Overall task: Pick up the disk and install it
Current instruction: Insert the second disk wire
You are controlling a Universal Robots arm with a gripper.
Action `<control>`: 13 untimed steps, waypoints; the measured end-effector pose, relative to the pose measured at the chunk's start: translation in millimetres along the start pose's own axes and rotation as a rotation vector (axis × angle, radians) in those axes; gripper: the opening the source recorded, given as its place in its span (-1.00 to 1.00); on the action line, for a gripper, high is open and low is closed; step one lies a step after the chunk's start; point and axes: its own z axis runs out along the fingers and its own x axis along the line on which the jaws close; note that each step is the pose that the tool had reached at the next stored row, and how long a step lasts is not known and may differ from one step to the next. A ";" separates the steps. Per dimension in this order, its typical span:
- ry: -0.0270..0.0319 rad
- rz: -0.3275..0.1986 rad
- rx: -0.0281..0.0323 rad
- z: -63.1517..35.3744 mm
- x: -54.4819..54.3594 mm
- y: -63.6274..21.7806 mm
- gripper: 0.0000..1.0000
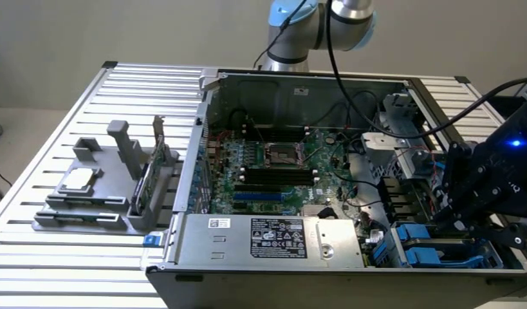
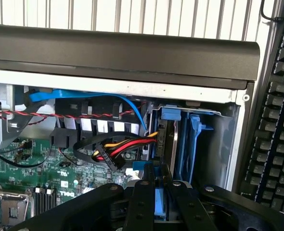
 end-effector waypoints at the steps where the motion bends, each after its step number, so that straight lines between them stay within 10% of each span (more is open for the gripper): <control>1: 0.0003 0.000 -0.0001 0.2 -0.1 0.1 -0.67; 13: 0.0071 0.000 -0.0005 2.4 -2.0 1.2 -0.67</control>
